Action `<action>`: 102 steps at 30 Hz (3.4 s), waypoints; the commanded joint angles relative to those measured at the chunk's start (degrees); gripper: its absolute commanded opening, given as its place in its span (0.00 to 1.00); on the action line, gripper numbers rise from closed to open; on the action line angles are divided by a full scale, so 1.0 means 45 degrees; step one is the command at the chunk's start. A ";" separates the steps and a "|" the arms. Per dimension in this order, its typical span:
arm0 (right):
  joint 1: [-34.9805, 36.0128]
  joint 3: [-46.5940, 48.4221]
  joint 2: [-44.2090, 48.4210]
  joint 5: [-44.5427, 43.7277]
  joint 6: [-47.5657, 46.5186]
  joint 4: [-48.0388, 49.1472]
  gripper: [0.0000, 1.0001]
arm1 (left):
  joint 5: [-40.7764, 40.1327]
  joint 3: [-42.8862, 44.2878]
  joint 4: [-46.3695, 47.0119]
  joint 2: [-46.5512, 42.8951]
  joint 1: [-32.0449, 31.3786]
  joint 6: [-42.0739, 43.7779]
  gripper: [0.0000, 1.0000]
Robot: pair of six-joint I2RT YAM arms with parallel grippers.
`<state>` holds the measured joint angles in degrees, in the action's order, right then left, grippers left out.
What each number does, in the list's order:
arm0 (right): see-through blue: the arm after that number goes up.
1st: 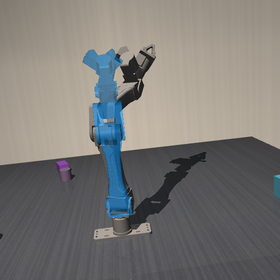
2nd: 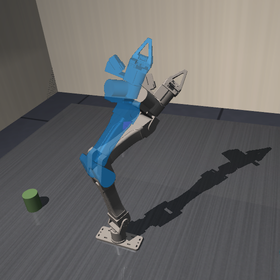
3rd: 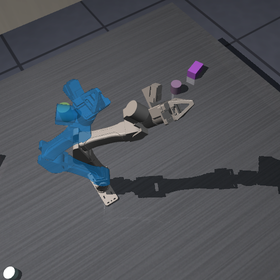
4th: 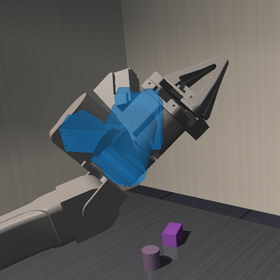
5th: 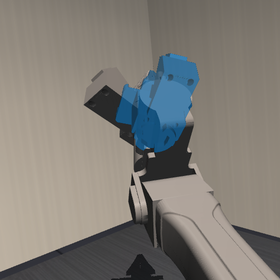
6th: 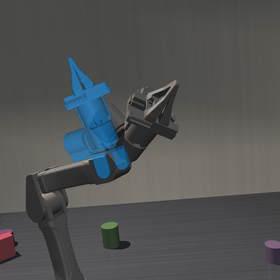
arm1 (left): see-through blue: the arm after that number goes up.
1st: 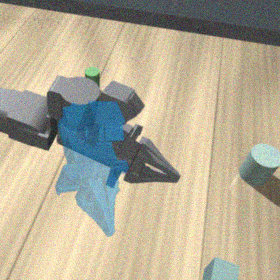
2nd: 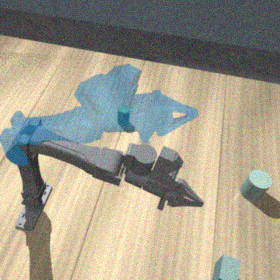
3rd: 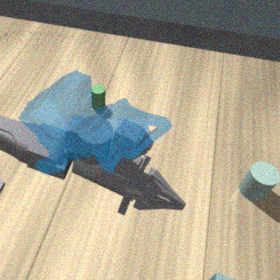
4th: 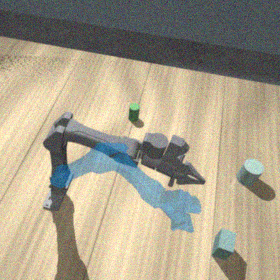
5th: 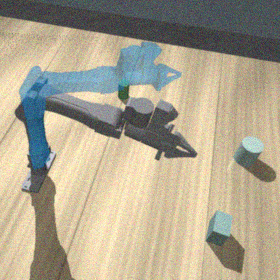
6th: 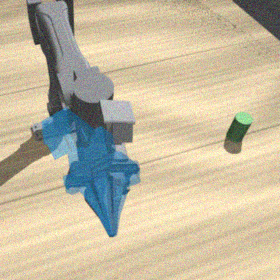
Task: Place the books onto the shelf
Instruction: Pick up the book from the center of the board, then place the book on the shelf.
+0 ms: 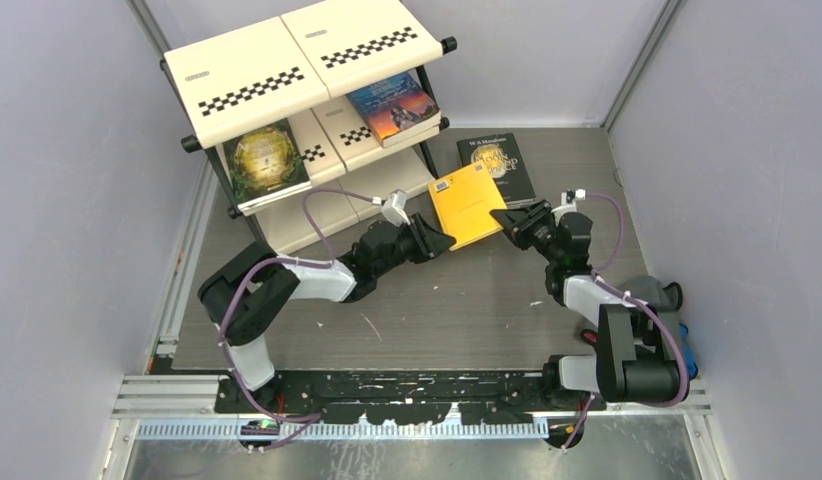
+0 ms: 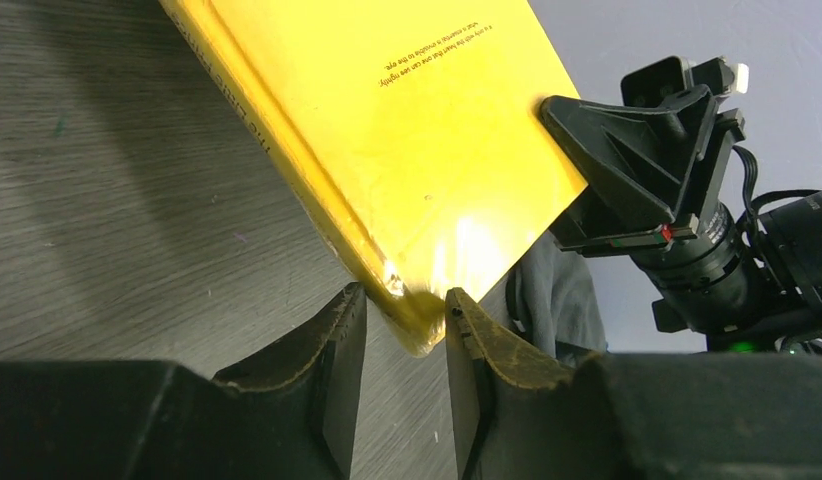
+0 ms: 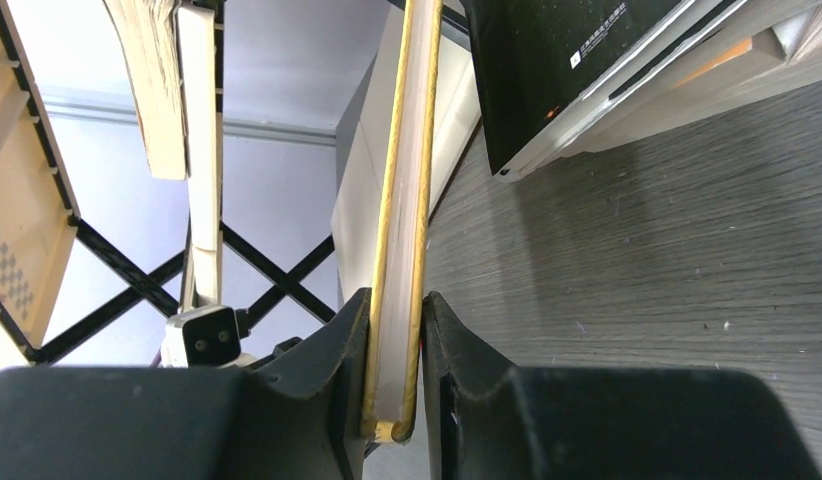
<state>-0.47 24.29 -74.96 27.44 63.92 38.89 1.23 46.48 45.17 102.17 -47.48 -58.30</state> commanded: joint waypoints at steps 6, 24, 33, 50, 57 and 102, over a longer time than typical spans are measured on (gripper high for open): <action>0.0474 0.0225 0.0869 0.0345 -0.0229 0.0777 0.01 | -0.0615 -0.0440 0.0319 -0.1146 -0.0041 0.0511 0.39; 0.0585 -0.0199 0.3946 0.0292 -0.0570 -0.1470 0.01 | -0.3206 -0.2219 -0.3046 -0.6101 -0.0726 0.1885 0.43; 0.1257 -0.0206 0.5710 0.0294 -0.0416 -0.2891 0.01 | -0.6163 -0.3138 -0.6666 -0.9712 -0.2145 0.2470 0.43; 0.4033 0.1642 0.7664 -0.1493 -0.0376 -0.5013 0.01 | -0.8786 -0.5956 -1.1443 -1.4844 -0.2968 0.1553 0.43; 0.5727 0.2180 0.6762 -0.2755 -0.0096 -0.3863 0.01 | -0.8888 -0.6447 -1.1846 -1.5115 -0.2976 0.1309 0.43; 1.0080 0.9743 -0.2822 -0.6970 0.0728 0.1532 0.01 | -0.8647 -0.6852 -1.2312 -1.5480 -0.2981 0.1579 0.43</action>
<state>43.62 60.01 -84.88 -2.07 65.32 34.61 -36.86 15.81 -11.14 32.75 -60.69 -52.07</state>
